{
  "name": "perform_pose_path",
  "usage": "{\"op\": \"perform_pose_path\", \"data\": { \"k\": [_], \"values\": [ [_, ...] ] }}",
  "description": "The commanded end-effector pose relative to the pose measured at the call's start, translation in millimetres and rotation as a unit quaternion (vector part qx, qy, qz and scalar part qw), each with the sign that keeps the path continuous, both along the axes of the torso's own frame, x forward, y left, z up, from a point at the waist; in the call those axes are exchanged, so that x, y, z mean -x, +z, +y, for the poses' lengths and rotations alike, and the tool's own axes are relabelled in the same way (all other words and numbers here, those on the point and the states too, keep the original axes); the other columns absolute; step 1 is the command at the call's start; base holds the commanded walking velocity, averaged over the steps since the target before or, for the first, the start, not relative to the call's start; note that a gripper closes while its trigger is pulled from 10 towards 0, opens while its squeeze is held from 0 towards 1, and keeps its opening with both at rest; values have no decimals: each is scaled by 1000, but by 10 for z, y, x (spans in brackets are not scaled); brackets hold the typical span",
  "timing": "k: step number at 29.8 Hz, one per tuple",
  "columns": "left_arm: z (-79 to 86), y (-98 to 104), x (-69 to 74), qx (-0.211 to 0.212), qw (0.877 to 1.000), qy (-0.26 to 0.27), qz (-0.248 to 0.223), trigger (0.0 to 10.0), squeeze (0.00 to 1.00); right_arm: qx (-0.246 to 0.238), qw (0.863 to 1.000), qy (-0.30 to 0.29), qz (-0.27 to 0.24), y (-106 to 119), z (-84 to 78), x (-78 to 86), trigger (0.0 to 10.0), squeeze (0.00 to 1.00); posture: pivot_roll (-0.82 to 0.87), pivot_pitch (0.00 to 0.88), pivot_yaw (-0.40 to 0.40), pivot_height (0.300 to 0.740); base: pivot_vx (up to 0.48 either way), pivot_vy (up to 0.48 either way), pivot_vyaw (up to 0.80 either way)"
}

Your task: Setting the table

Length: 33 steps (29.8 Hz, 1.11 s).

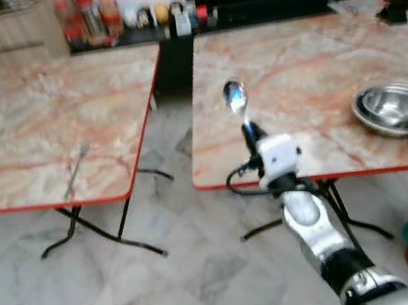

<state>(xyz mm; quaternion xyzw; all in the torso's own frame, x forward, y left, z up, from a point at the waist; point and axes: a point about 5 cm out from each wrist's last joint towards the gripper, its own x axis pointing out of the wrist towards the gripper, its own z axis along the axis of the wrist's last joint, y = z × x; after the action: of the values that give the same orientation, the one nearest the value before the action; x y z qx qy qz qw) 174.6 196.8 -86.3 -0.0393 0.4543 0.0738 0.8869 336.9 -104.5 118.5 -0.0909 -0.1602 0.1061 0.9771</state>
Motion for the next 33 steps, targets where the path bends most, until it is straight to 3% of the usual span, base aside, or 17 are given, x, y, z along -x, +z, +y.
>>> {"op": "perform_pose_path", "data": {
  "k": [1, 4, 7, 10, 17, 21, 23, 25, 27, 33],
  "values": [
    [-31, -18, 29, 3, 1000, -1, 5, 10000, 0, 8, 1000, -8, 4, -50, -94, 40, 10000, 0, -12, 17, 52, 740, 0, -390, 0],
    [-34, -22, 38, 3, 1000, 0, 5, 10000, 0, 23, 999, -12, 34, -265, -193, 183, 10000, 0, -15, 22, 49, 740, 0, -387, 0],
    [-35, -23, 41, 3, 1000, 0, 5, 10000, 0, 26, 999, -13, 43, -324, -220, 226, 10000, 0, -15, 22, 49, 740, 0, -386, 0],
    [-35, -30, 57, 4, 1000, -1, 7, 10000, 0, 47, 994, -23, 92, -627, -365, 442, 10000, 0, -23, 26, 49, 740, 0, -389, 0],
    [-31, -34, 68, 3, 1000, 0, 8, 10000, 0, 64, 986, -37, 150, -908, -498, 648, 10000, 0, -28, 31, 52, 740, 0, -273, 0],
    [-19, -31, 68, 5, 1000, 6, 5, 10000, 0, 77, 969, -49, 230, -1215, -583, 847, 10000, 0, -27, 32, 54, 740, 0, 0, 0],
    [-18, -30, 67, 6, 1000, 7, 4, 10000, 0, 77, 967, -50, 238, -1243, -588, 865, 10000, 0, -26, 32, 54, 740, 0, 0, 0],
    [-14, -33, 74, 10, 1000, 9, 4, 10000, 0, 66, 947, -77, 306, -1438, -673, 988, 10000, 0, -22, 31, 56, 740, 0, 0, 0],
    [-10, -33, 77, 10, 1000, 9, 5, 10000, 0, 53, 939, -87, 327, -1492, -699, 1026, 10000, 0, -24, 31, 57, 740, 0, 0, 0],
    [-23, -40, 81, 8, 1000, 0, 12, 10000, 0, 19, 894, -118, 433, -1743, -770, 1225, 10000, 0, -23, 23, 67, 740, 0, 0, 0]
  ]
}}
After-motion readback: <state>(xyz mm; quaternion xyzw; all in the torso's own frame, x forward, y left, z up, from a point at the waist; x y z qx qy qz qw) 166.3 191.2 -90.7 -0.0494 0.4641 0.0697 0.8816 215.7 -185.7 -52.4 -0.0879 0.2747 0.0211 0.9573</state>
